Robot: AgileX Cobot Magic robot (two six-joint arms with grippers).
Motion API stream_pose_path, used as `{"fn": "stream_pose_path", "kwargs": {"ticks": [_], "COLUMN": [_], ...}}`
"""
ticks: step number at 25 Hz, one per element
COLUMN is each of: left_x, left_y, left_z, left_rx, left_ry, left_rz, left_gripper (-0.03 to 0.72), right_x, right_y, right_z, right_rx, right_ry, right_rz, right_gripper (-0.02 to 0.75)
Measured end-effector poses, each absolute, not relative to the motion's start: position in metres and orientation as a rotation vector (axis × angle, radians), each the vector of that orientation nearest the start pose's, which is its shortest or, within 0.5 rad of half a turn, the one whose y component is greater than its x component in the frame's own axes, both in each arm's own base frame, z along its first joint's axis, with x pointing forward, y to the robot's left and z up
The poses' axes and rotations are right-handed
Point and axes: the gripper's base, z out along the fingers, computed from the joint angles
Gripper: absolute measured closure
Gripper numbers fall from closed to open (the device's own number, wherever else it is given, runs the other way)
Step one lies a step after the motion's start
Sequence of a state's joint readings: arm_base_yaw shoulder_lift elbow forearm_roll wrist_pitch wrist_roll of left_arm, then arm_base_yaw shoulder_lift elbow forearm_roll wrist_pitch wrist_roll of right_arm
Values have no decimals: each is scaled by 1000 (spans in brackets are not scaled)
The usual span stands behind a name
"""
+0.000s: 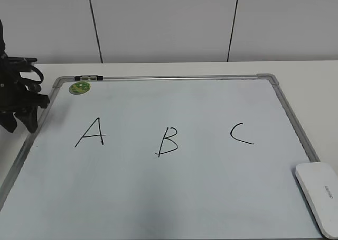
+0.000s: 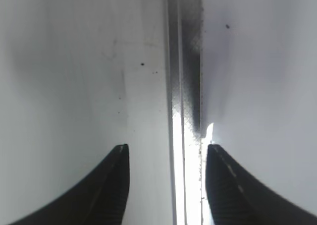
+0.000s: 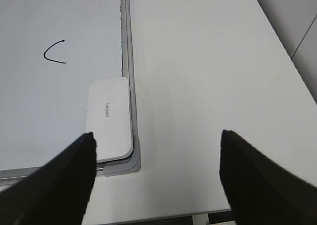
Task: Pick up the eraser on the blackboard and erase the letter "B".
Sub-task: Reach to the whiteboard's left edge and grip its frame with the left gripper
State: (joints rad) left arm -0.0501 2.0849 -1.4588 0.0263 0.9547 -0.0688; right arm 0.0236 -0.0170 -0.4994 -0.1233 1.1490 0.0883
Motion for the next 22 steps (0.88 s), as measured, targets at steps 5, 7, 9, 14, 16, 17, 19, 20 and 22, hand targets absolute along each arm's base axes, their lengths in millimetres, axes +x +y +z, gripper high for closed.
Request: {"fn": "stream_pose_path", "kwargs": {"ticks": [5, 7, 9, 14, 16, 17, 19, 20, 22], "left_x": [406, 406, 406, 407, 407, 407, 407, 407, 407], "left_y": [-18, -18, -18, -10, -9, -9, -9, -9, -9], "left_z": [146, 146, 146, 140, 139, 139, 138, 136, 131], "left_rx": [-6, -6, -9, -55, -62, -63, -71, -71, -71], "left_ry": [3067, 3066, 3066, 3080, 3082, 3082, 3084, 3088, 3100], "left_rz": [27, 27, 27, 9, 7, 7, -4, -4, -3], "left_gripper": [315, 315, 315, 324, 335, 341, 358, 365, 379], "right_x": [-11, -11, -11, -11, -11, -11, -11, -11, -11], "right_y": [-10, -10, -10, -10, -10, -10, -10, -10, -10], "right_z": [270, 270, 270, 270, 270, 270, 270, 270, 270], "right_rx": [82, 82, 82, 82, 82, 82, 82, 82, 82], "right_ry": [2109, 2109, 2109, 2109, 2109, 2109, 2109, 2109, 2109], "right_rz": [-82, -82, -82, -82, -82, -82, -82, -82, -82], "right_gripper": [164, 164, 164, 164, 164, 164, 164, 164, 164]}}
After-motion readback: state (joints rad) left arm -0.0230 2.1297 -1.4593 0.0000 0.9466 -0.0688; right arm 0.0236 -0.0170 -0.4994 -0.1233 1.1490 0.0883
